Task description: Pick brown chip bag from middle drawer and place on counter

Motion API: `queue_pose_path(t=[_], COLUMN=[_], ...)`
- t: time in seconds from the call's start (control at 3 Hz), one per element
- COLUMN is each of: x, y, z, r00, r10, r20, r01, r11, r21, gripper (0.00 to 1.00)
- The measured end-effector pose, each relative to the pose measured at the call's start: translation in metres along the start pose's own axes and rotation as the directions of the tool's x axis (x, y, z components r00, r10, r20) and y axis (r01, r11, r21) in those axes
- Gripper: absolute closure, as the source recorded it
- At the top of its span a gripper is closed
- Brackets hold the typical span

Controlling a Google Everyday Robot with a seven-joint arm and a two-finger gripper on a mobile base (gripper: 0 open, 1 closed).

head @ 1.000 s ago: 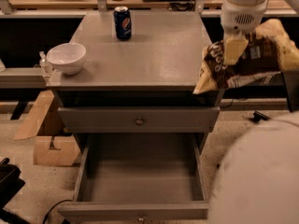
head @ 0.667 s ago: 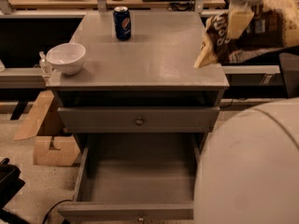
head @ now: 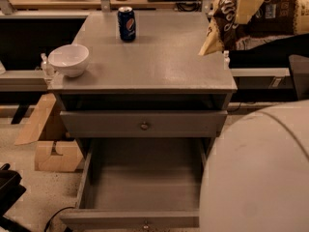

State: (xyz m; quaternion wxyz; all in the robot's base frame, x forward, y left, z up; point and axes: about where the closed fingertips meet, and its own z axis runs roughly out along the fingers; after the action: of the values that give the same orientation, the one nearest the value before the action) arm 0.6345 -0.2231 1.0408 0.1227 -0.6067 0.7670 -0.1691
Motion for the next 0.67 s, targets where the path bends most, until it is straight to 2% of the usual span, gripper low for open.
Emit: queue_pose_path(t=[0.33,0.67], x=[-0.009,-0.033], y=[-0.005,-0.023], z=[0.004,0.017], r00=[0.999,0.985], r10=[-0.003,-0.004], r20=[0.046,0.17], r01=[0.002,-0.005], r11=[0.9998,0.9988], r21=[0.018,0.048], gripper=[1.0,1.0])
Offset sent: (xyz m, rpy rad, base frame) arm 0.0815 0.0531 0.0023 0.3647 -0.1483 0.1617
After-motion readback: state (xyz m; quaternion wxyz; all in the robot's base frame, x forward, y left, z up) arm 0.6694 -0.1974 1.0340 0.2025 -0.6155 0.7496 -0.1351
